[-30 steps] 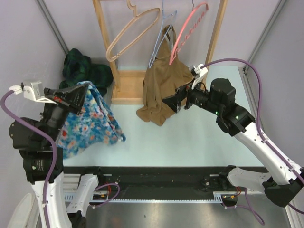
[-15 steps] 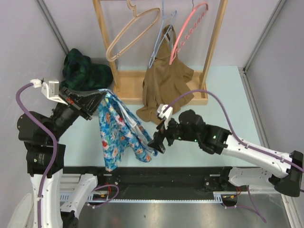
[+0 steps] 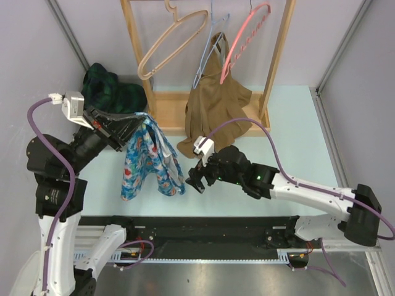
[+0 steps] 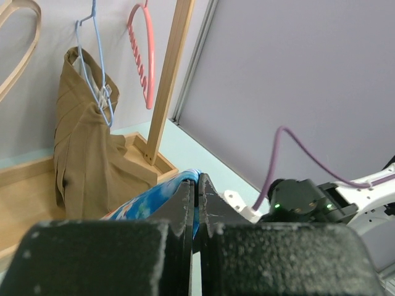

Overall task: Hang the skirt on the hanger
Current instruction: Flatten the skirt

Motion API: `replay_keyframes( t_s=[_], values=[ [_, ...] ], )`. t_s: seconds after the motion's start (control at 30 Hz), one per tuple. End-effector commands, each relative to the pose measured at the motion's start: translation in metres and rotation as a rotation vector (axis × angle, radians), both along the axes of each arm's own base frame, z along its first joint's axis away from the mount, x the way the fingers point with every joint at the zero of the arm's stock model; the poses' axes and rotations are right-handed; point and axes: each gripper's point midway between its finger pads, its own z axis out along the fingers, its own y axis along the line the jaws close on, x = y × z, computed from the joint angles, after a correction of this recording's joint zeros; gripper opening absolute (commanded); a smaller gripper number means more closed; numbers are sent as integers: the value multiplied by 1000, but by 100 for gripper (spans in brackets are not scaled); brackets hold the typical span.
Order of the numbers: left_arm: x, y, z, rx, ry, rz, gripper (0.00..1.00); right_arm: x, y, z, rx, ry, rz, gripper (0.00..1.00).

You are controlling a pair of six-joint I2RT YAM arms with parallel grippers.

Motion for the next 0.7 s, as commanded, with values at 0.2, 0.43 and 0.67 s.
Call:
replay_keyframes(
  t_s=[0.2, 0.43, 0.67],
  values=[
    [-2, 2, 35, -28, -101, 21, 0, 14, 37, 18, 106, -40, 21, 83],
    [17, 12, 22, -2, -60, 112, 0, 10, 13, 55, 164, -102, -22, 87],
    [30, 21, 20, -42, -41, 188, 0, -15, 2, 81, 201, -97, 55, 92]
  ],
)
